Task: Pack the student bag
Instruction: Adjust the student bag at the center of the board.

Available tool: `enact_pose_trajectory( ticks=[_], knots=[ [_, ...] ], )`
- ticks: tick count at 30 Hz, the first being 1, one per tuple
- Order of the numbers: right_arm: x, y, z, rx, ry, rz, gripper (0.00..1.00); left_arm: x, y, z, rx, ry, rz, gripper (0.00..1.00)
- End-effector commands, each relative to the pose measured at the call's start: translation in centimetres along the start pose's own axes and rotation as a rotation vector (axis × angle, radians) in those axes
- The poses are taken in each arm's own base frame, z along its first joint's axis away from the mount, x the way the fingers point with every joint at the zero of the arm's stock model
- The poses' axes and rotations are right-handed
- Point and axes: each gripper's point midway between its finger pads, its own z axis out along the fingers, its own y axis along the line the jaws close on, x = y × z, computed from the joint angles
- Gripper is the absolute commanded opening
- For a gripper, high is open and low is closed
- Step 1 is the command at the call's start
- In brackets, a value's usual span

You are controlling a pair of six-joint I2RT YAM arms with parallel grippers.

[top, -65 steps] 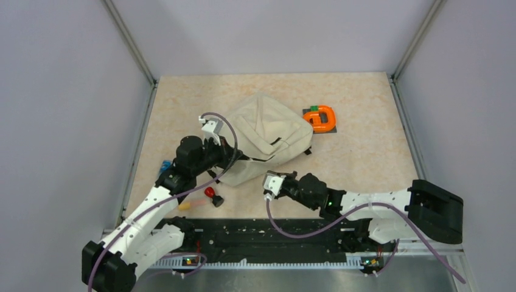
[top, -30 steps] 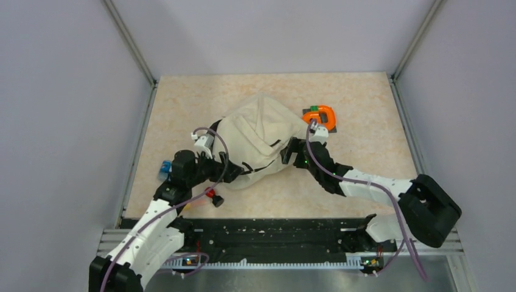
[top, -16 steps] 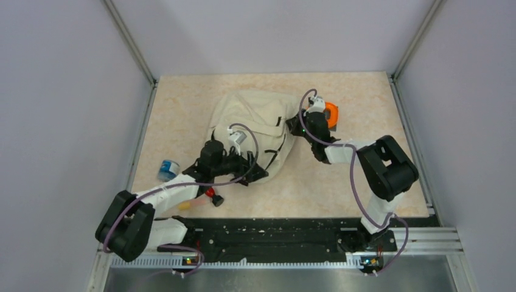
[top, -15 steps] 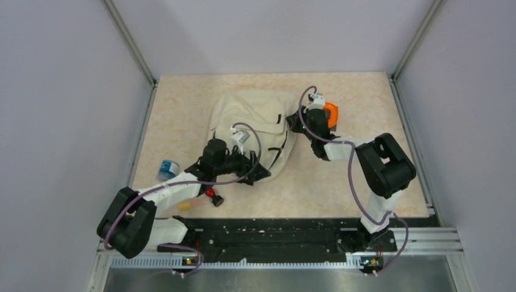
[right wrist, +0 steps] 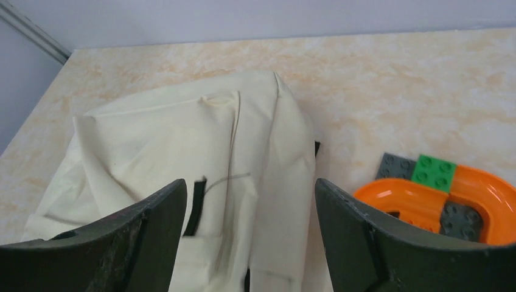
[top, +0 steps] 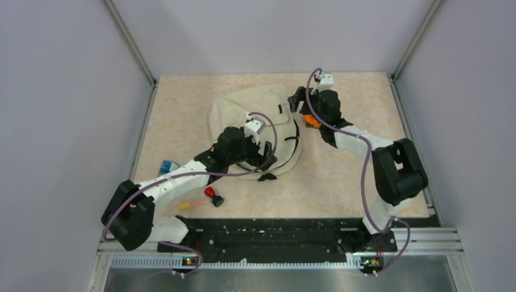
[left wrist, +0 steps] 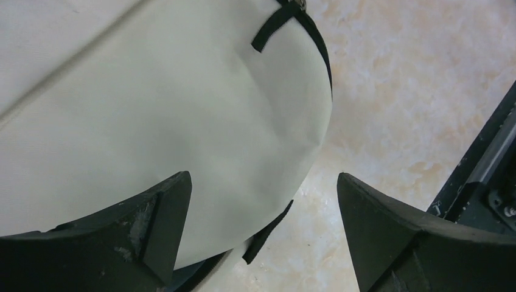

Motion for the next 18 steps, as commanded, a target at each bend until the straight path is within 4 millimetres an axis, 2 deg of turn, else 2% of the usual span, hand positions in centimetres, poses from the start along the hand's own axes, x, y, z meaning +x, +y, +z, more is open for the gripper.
enact_pose_trajectory(
  ticks=[1,3,8,12,15,16,18],
  knots=[
    [-2.0,-0.9,-5.1,0.084,-0.017,0.052,0.76,0.2,-0.7,1.7,-0.083,0.024,0.153,0.94],
    [-1.5,-1.2,-7.1,0.103,-0.008,0.085,0.76,0.3,-1.5,2.4,-0.096,0.012,0.193,0.95],
    [0.5,-1.8,-11.0,0.124,0.041,0.11,0.77,-0.2,-1.4,3.8,-0.166,-0.039,0.249,0.98],
    [1.9,-2.2,-13.6,0.139,0.061,0.14,0.77,0.4,-1.4,5.2,-0.214,-0.026,0.319,0.98],
    [2.9,-1.6,-15.1,0.124,0.072,0.16,0.77,0.7,-0.8,5.8,-0.274,-0.01,0.383,0.98],
    [3.0,-1.4,-15.5,0.119,0.072,0.16,0.77,0.6,-0.5,5.9,-0.298,-0.008,0.401,0.97],
    [3.5,-0.9,-16.1,0.122,0.077,0.152,0.77,0.2,0.6,5.6,-0.387,-0.011,0.395,0.86]
  ],
)
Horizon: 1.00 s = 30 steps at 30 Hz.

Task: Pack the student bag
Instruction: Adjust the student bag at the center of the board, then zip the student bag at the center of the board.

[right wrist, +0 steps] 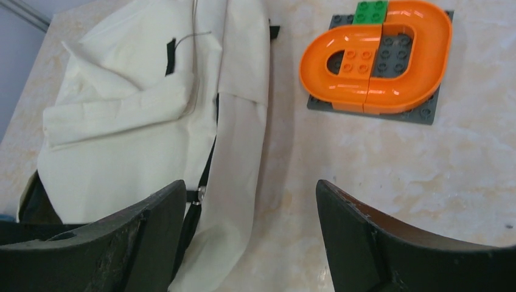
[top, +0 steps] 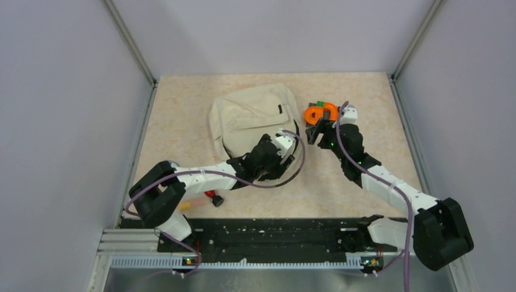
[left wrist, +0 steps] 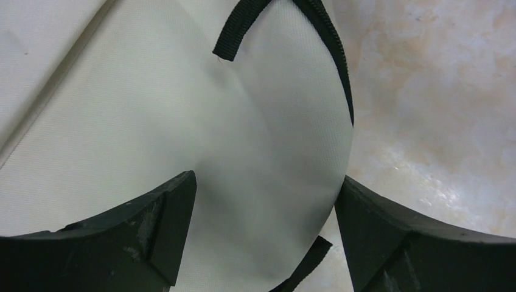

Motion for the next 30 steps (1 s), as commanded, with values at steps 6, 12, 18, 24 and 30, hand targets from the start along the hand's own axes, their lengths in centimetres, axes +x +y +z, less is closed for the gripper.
enact_pose_trajectory(
  ticks=[6,12,18,24,30],
  knots=[
    [2.8,2.5,-2.9,-0.035,0.003,0.041,0.73,-4.4,4.9,-1.6,-0.289,-0.113,0.028,0.45],
    [6.1,4.7,-4.7,-0.091,-0.018,0.128,0.74,-4.3,5.2,-1.7,-0.277,-0.104,0.005,0.24],
    [6.7,7.4,-5.4,-0.16,-0.041,0.196,0.74,-3.4,4.7,-1.7,-0.153,-0.114,-0.093,0.17],
    [5.7,9.9,-3.7,-0.186,-0.037,0.215,0.69,-2.7,4.7,-1.5,-0.057,-0.118,-0.184,0.1],
    [6.7,10.5,-1.1,-0.134,-0.001,0.175,0.61,-2.5,4.6,-1.5,-0.015,-0.118,-0.204,0.09]
  ],
)
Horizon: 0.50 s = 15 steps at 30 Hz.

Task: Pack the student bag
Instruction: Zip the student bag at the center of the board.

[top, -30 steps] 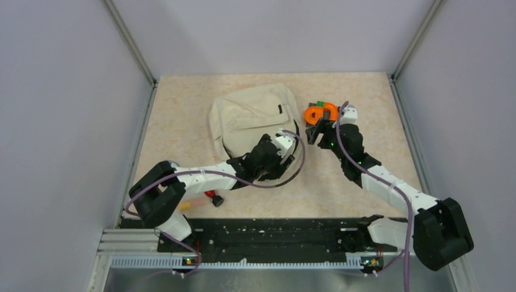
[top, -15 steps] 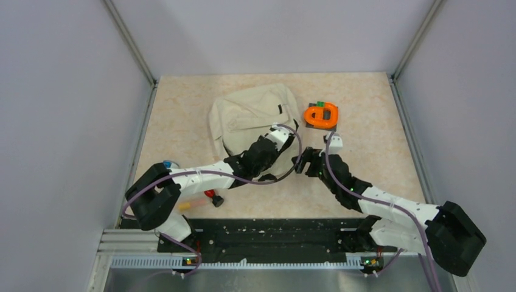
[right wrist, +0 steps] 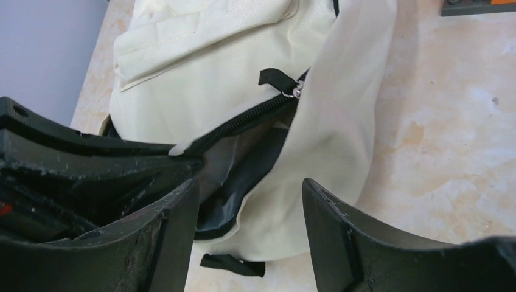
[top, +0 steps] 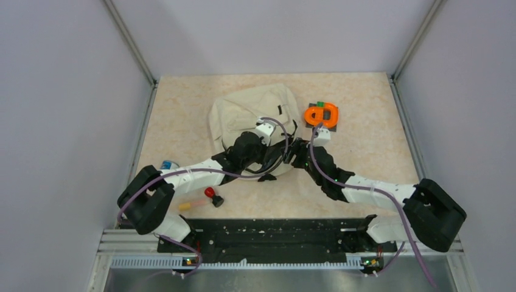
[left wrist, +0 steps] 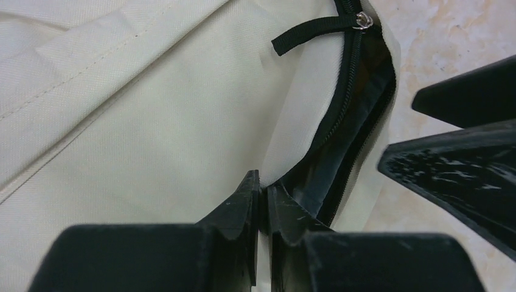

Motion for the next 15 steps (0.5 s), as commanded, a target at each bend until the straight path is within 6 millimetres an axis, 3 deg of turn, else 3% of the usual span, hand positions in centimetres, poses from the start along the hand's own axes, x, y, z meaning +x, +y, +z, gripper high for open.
enact_pose_trajectory(
  ticks=[1,6,9,12,15],
  knots=[
    [-1.5,2.1,1.9,-0.009,-0.05,0.016,0.6,-1.6,-0.7,-0.5,0.063,-0.056,-0.047,0.09],
    [-0.7,0.4,3.2,0.102,-0.023,-0.052,0.47,-1.4,-1.0,-0.4,0.079,-0.051,-0.052,0.08],
    [-0.8,-0.3,2.7,0.122,-0.029,-0.061,0.18,-1.3,-1.0,-0.3,0.082,-0.047,-0.053,0.08],
    [-1.5,-0.3,1.7,0.119,-0.033,-0.067,0.0,-0.9,-1.5,-0.1,0.109,-0.029,-0.04,0.08],
    [-1.7,-0.5,0.2,0.12,-0.004,-0.075,0.0,-0.3,-2.6,0.1,0.171,0.01,-0.016,0.08]
  ],
)
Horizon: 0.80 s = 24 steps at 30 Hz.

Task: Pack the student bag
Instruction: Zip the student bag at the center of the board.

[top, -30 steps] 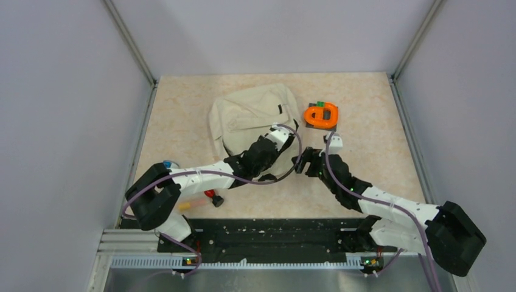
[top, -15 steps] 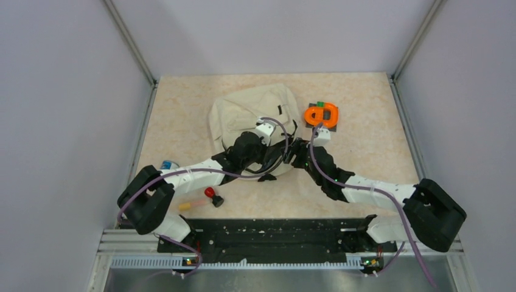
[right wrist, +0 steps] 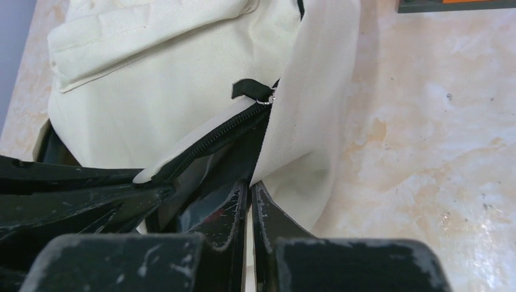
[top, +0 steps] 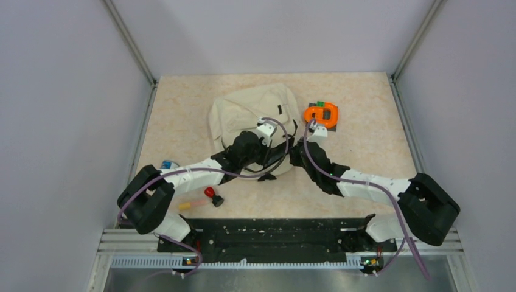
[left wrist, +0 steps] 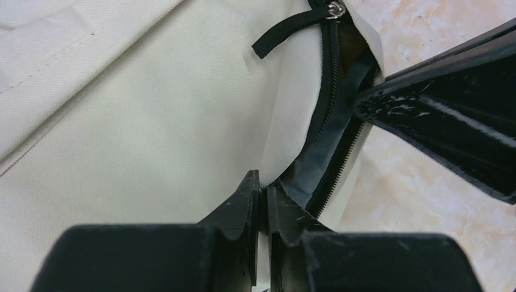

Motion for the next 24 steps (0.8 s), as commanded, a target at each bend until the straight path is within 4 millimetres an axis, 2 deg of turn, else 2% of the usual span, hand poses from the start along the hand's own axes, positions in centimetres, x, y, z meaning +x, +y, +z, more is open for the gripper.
enact_pose_trajectory(
  ticks=[1,5,7,12,14,16,18,22,24],
  knots=[
    [-2.3,0.3,-2.5,-0.017,-0.033,0.009,0.0,0.0,-1.5,0.4,0.093,0.021,0.018,0.08],
    [-1.2,-0.6,-3.9,-0.051,0.015,0.032,0.0,0.9,-2.5,0.4,0.15,0.063,0.023,0.09],
    [0.1,-1.3,-4.0,-0.07,0.04,0.039,0.0,0.7,-3.4,0.2,0.201,0.066,0.02,0.15],
    [2.5,-2.5,-3.9,-0.104,0.078,0.053,0.0,-1.9,-6.6,-1.4,0.373,0.042,-0.023,0.58],
    [2.7,-2.6,-3.9,-0.118,0.075,0.048,0.0,-3.3,-7.8,-2.3,0.452,0.035,-0.052,0.68],
    [2.7,-2.8,-4.0,-0.118,0.072,0.043,0.0,-4.5,-8.8,-3.3,0.542,0.03,-0.089,0.73],
    [2.6,-2.9,-4.0,-0.12,0.066,0.037,0.0,-5.8,-8.6,-3.5,0.584,0.01,-0.139,0.75],
    [2.1,-2.9,-4.2,-0.139,0.047,0.027,0.0,-6.8,-6.3,-1.1,0.542,-0.031,-0.218,0.75],
    [1.9,-2.7,-4.3,-0.149,0.041,0.025,0.0,-6.6,-6.0,0.1,0.552,-0.026,-0.22,0.76]
  ],
)
